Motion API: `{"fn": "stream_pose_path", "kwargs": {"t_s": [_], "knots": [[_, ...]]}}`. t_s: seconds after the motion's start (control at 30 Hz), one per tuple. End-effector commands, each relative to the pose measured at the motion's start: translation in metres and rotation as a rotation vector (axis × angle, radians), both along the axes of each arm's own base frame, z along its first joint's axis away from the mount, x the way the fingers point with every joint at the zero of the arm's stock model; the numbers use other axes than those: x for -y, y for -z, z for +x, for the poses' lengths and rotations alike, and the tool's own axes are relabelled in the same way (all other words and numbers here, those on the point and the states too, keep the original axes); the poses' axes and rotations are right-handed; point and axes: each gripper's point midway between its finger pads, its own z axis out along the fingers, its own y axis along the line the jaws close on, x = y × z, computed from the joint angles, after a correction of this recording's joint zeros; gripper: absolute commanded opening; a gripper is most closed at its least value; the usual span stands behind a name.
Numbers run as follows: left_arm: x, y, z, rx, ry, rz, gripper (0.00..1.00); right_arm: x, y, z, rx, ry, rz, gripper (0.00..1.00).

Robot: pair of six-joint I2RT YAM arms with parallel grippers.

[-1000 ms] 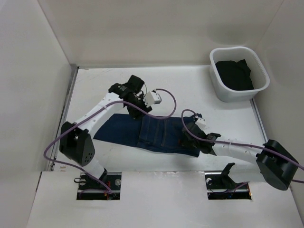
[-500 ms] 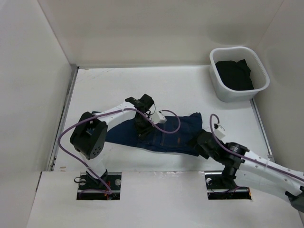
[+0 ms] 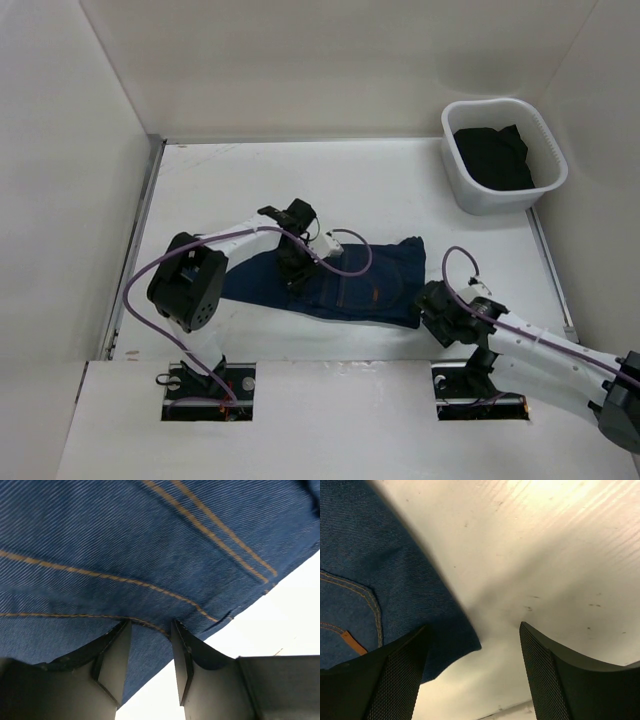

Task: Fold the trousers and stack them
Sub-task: Fold the trousers

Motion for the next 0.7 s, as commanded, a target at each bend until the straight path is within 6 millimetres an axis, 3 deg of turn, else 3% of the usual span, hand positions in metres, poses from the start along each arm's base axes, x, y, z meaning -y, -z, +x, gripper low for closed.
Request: {"fn": "stream_pose_path", "kwargs": {"t_s": [0.0,0.1,0.3,0.37,0.43,0.47,0.57,0.67], "knots": [[-0.006,-0.001,0.005,0.015,-0.007,-0.014,0.36,-0.024,-0.011,0.015,0.031,0.001,0.089,0.76],[-0.011,-0.003,0.011,0.022,-0.023,-0.017,0.36,-0.041,-0.009,0.017,0.041,0.008,0.185,0.73],[-0.02,-0.003,0.018,0.033,-0.032,-0.013,0.36,-0.041,0.01,0.004,-0.007,0.038,0.207,0.59],[-0.022,-0.002,0.019,0.034,-0.034,-0.011,0.36,-0.044,0.013,0.004,-0.016,0.031,0.215,0.39],[-0.024,-0.002,0.02,0.033,-0.04,-0.009,0.36,-0.044,0.01,0.005,-0.008,0.034,0.219,0.09],[-0.025,-0.002,0.021,0.035,-0.042,-0.01,0.36,-0.041,0.008,0.005,-0.003,0.034,0.217,0.02],[-0.027,-0.01,0.027,0.056,-0.061,-0.028,0.36,-0.026,-0.008,0.013,0.058,0.071,0.206,0.0],[-0.029,-0.03,0.04,0.104,-0.095,-0.068,0.4,0.0,-0.03,0.02,0.108,0.1,0.143,0.0]]}}
